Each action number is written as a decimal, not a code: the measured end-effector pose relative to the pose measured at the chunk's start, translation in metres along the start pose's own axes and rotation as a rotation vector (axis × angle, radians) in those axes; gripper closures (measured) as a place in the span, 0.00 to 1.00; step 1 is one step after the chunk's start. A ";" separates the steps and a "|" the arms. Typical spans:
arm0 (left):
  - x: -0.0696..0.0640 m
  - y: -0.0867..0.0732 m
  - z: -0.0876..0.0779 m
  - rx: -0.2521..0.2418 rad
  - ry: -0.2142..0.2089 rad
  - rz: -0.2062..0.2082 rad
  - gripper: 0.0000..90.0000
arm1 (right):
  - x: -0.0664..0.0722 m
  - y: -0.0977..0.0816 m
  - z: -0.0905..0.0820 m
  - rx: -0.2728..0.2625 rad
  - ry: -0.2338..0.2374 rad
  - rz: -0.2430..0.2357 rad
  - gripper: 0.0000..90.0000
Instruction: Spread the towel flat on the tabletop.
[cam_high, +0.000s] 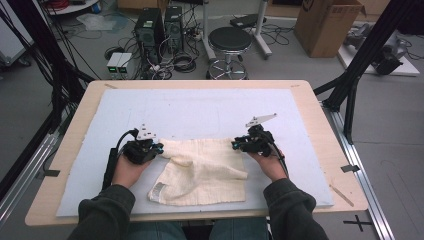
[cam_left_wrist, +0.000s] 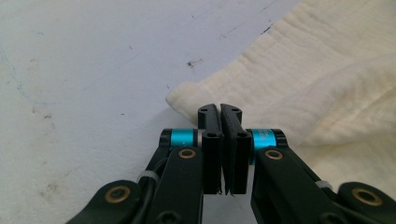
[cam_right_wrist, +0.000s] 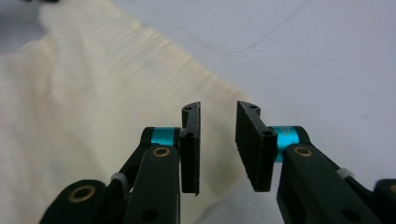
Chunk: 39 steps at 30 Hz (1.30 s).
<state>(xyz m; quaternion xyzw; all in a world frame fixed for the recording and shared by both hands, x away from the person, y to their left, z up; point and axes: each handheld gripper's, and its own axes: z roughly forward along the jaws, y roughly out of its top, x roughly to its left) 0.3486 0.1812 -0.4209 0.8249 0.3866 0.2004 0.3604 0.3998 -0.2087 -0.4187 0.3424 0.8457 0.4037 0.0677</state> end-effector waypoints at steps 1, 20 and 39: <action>0.001 0.000 0.000 0.003 0.001 0.001 0.96 | -0.005 0.000 -0.001 -0.014 -0.015 0.019 0.80; 0.010 -0.001 0.009 -0.010 -0.013 -0.060 0.97 | -0.015 0.001 0.024 0.088 -0.033 -0.001 0.96; 0.042 0.048 0.024 -0.090 0.100 -0.121 0.97 | -0.039 0.051 0.004 0.032 -0.162 -0.056 0.97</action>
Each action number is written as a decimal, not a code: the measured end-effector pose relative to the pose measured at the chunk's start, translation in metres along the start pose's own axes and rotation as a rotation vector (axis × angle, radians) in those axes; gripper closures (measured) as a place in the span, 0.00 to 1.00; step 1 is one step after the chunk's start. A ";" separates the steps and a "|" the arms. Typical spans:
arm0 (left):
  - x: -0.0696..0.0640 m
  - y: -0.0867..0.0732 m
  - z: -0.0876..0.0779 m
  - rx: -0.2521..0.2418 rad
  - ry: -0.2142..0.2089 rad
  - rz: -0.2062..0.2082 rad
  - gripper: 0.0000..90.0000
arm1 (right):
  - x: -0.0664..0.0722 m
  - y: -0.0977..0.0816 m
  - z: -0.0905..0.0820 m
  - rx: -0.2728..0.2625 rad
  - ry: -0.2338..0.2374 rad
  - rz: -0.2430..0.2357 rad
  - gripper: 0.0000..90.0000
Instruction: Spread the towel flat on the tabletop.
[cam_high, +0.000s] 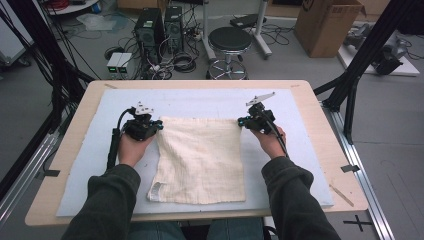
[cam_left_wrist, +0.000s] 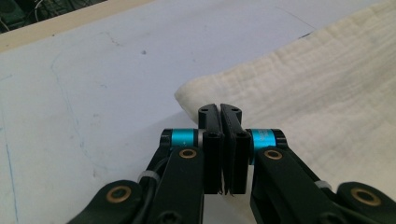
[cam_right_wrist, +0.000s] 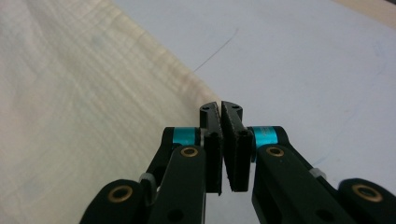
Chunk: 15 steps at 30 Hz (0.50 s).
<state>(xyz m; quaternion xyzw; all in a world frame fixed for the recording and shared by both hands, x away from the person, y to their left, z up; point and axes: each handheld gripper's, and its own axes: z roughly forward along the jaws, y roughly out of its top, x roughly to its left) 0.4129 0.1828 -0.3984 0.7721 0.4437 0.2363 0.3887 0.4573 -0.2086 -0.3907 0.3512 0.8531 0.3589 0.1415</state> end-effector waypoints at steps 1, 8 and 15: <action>0.002 0.003 0.004 0.010 0.011 0.003 0.97 | -0.003 0.002 0.001 -0.011 -0.011 0.001 0.97; 0.015 0.011 0.018 0.005 0.082 -0.044 0.74 | -0.019 0.012 0.015 -0.051 -0.105 0.069 0.82; 0.018 -0.006 -0.009 -0.057 0.011 -0.046 0.69 | -0.017 0.002 0.001 -0.071 -0.032 0.073 0.70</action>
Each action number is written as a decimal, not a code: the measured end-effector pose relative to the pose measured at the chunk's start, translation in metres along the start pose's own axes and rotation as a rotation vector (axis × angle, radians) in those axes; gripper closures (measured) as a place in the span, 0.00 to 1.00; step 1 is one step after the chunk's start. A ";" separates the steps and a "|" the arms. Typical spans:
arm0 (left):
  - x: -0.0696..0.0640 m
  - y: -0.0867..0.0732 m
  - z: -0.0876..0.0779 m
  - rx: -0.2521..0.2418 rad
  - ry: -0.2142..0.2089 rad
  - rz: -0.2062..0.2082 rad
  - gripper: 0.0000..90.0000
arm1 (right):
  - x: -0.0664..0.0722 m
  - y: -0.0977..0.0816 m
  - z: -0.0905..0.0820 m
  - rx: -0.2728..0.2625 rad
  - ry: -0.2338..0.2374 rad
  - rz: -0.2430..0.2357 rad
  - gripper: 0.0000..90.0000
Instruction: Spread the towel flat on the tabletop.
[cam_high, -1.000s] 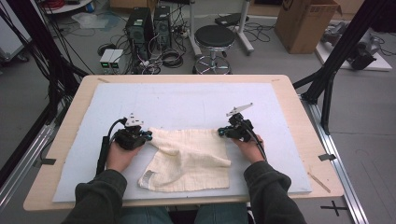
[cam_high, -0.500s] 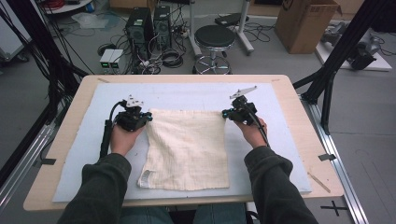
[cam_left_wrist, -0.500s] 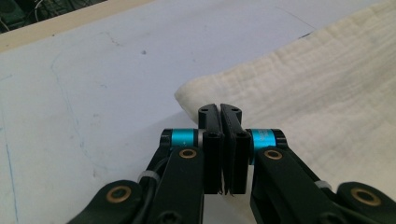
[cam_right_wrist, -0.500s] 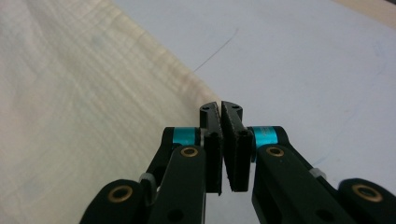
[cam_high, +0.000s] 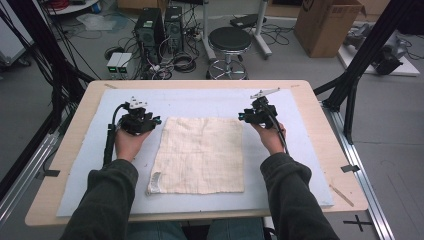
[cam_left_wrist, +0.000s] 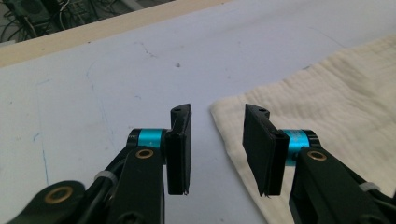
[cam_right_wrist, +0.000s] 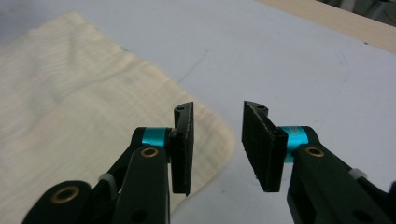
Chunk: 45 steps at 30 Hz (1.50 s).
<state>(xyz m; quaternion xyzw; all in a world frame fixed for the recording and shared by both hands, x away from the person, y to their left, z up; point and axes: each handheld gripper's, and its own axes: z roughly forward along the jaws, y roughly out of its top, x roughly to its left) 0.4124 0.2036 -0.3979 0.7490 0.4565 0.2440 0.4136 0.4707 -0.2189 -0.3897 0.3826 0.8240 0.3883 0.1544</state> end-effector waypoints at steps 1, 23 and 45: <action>-0.002 -0.003 -0.005 -0.006 -0.020 0.012 0.69 | 0.003 -0.001 -0.003 -0.003 0.012 -0.010 0.69; -0.053 -0.074 -0.092 -0.039 -0.327 0.145 0.53 | 0.096 -0.086 -0.065 -0.026 0.301 -0.205 0.56; -0.072 -0.104 -0.078 0.137 -0.390 0.262 0.78 | 0.113 -0.119 -0.055 0.097 0.340 -0.308 0.85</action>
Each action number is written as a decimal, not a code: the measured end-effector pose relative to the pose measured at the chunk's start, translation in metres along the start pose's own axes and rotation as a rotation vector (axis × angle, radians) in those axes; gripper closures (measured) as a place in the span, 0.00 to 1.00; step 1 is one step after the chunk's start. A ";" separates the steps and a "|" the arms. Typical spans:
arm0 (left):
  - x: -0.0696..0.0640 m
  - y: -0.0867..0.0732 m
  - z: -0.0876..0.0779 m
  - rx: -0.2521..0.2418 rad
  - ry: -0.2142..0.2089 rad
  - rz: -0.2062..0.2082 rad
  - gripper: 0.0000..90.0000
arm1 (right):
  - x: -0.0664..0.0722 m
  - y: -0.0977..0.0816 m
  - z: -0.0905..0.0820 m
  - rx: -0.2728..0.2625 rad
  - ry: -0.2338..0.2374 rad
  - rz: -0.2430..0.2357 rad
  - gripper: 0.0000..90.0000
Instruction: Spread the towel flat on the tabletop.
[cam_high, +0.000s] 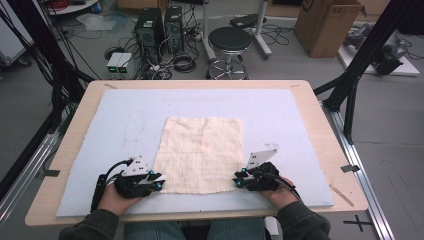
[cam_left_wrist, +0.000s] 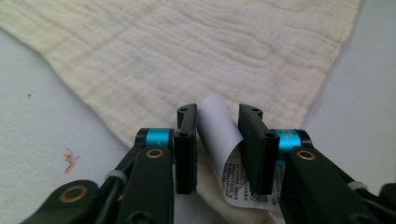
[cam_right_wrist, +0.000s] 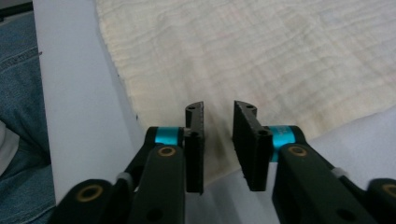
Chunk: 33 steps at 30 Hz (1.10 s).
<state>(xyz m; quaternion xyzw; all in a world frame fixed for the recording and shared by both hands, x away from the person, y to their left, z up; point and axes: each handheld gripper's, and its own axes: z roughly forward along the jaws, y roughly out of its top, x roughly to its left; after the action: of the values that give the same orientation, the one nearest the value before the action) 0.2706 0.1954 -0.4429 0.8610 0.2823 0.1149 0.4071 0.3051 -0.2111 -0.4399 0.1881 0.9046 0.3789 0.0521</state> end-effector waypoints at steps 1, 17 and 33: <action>-0.001 0.000 0.000 -0.002 0.000 0.001 0.79 | -0.001 0.000 0.000 -0.004 0.005 0.002 0.90; -0.012 0.003 0.001 -0.003 -0.053 0.056 0.98 | -0.002 -0.008 -0.013 0.008 0.018 -0.001 0.98; -0.020 0.003 -0.004 -0.021 -0.091 0.057 0.90 | -0.001 -0.016 -0.025 -0.058 0.054 0.038 0.82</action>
<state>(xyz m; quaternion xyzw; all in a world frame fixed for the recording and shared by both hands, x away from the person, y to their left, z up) 0.2542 0.1851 -0.4368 0.8688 0.2376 0.0903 0.4250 0.2949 -0.2382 -0.4337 0.1935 0.8906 0.4108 0.0256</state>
